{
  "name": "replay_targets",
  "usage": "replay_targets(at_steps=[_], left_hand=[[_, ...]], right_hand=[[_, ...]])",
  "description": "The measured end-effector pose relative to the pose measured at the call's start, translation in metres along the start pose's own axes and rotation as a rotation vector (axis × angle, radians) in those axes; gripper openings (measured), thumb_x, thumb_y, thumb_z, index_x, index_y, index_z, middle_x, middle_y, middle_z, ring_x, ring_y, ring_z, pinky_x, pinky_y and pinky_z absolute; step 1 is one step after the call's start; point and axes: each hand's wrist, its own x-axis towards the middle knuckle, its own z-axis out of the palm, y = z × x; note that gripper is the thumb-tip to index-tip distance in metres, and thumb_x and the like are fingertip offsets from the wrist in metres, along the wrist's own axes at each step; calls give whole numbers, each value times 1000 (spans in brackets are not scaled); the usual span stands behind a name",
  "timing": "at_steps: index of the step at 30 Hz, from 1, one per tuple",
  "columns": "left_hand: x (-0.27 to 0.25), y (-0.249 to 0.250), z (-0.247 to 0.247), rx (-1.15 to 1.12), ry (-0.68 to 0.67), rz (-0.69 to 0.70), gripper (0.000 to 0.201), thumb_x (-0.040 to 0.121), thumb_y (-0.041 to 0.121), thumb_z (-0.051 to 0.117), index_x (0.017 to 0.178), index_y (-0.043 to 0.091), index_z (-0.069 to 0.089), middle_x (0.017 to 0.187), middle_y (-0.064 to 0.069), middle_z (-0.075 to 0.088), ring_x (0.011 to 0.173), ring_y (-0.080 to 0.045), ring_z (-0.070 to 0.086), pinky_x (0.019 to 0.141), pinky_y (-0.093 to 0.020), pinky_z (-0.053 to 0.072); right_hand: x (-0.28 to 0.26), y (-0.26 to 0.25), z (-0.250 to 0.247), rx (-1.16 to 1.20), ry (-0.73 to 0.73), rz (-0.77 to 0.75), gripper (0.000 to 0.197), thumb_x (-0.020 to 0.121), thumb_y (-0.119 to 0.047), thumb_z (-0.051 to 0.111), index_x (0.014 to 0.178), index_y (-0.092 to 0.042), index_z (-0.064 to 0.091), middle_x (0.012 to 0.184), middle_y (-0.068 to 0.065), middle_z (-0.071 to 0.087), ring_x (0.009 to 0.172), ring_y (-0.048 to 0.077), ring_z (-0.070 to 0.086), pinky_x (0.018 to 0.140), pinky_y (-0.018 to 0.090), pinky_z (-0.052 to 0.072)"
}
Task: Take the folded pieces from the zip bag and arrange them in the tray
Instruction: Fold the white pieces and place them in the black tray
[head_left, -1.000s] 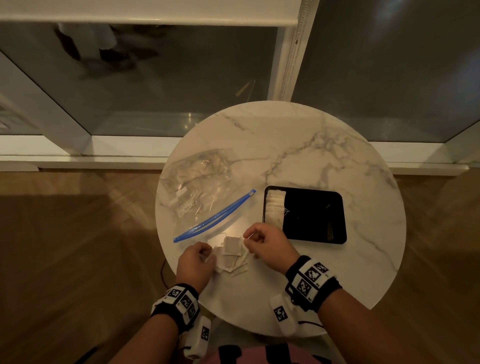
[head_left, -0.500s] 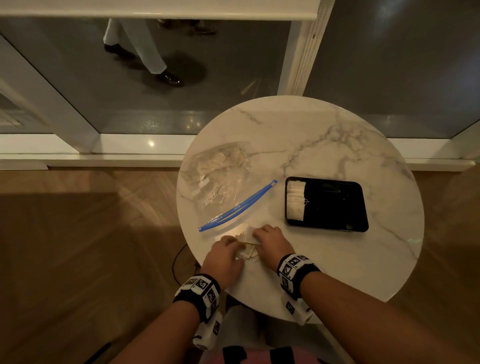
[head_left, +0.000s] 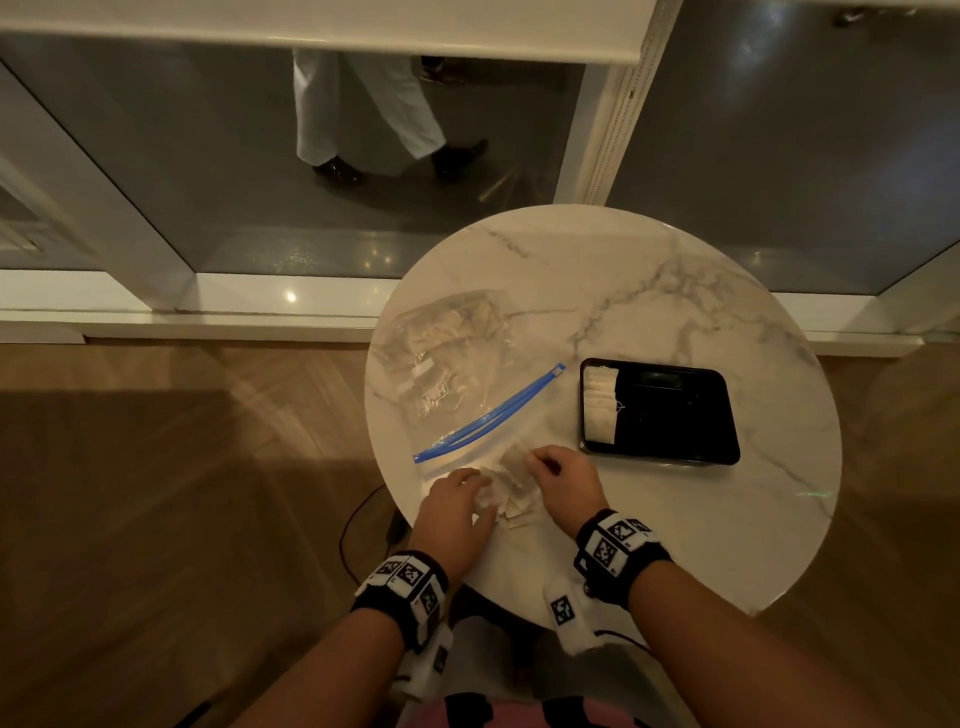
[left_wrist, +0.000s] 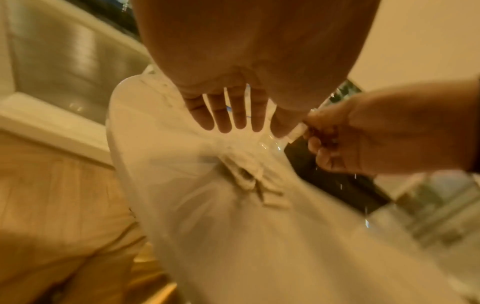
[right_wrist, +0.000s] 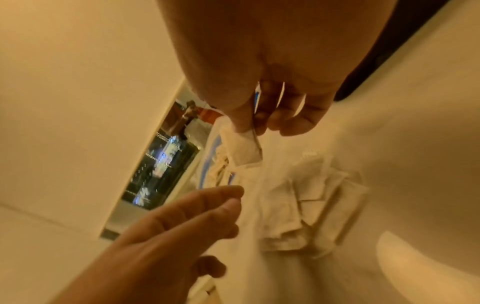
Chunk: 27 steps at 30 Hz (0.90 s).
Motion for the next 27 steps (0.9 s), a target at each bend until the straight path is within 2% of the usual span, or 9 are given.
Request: replay_targets(at_steps=[2, 4, 7, 10, 13, 16, 20, 24, 27], left_hand=[[3, 7, -7, -371, 122, -134, 30, 98, 37, 60, 124, 24, 65, 123, 8, 63, 107, -12, 63, 95, -33, 52], [5, 17, -16, -689, 176, -244, 23, 97, 34, 64, 115, 21, 69, 111, 2, 71, 91, -13, 69, 81, -32, 58], [7, 27, -29, -962, 178, -305, 14, 96, 24, 68, 105, 14, 72, 92, -6, 76, 81, -18, 72, 69, -31, 57], [7, 32, -37, -970, 191, -282, 5, 94, 11, 68, 97, 9, 71, 79, -5, 74, 76, -19, 70, 67, -30, 56], [6, 36, -42, -961, 194, -256, 7, 95, 8, 67, 99, 5, 70, 81, -8, 73, 74, -17, 69, 66, -27, 57], [6, 42, -46, -967, 178, -243, 10, 97, 8, 62, 101, 0, 67, 86, -15, 72, 78, -19, 68, 68, -28, 58], [9, 57, -54, -905, 195, -219, 9, 100, 11, 58, 97, 5, 64, 91, -13, 71, 82, -19, 69, 75, -35, 58], [14, 75, -63, -951, 234, -227, 9, 102, 14, 54, 104, 6, 59, 88, -6, 68, 81, -19, 70, 72, -35, 58], [17, 86, -66, -856, 224, -165, 8, 102, 13, 56, 104, 6, 59, 90, -10, 66, 73, -17, 68, 68, -30, 57]], right_hand=[[-6, -10, -4, 140, -22, 19, 9, 93, -20, 66, 90, -20, 75, 82, -6, 73, 74, 4, 66, 69, 23, 52], [-13, -20, -8, 245, -24, 29, 8, 91, -15, 68, 86, -18, 72, 77, -2, 71, 65, 5, 63, 61, 23, 52], [-21, -35, -11, 440, -28, 84, 7, 89, -7, 69, 85, -11, 66, 73, 5, 69, 63, 14, 63, 60, 24, 55], [-29, -42, -12, 604, -49, 125, 5, 89, -2, 68, 88, -3, 63, 71, 10, 69, 63, 19, 65, 62, 26, 58], [-33, -45, -15, 632, -56, 126, 5, 90, -4, 69, 87, -2, 65, 73, 13, 70, 67, 21, 67, 62, 27, 57], [-33, -44, -26, 466, -98, 85, 8, 89, -15, 71, 87, -7, 70, 83, 13, 72, 70, 16, 66, 61, 24, 54], [-25, -46, -44, 233, -117, -70, 8, 87, -16, 72, 80, -18, 73, 76, -4, 70, 67, -1, 61, 62, 16, 48], [-18, -52, -60, 107, -110, -144, 6, 87, -19, 71, 82, -22, 74, 82, -7, 72, 80, 5, 66, 75, 20, 52], [-16, -57, -72, 147, -5, -168, 5, 88, -28, 70, 93, -26, 71, 89, -8, 70, 82, 5, 63, 74, 17, 49]])
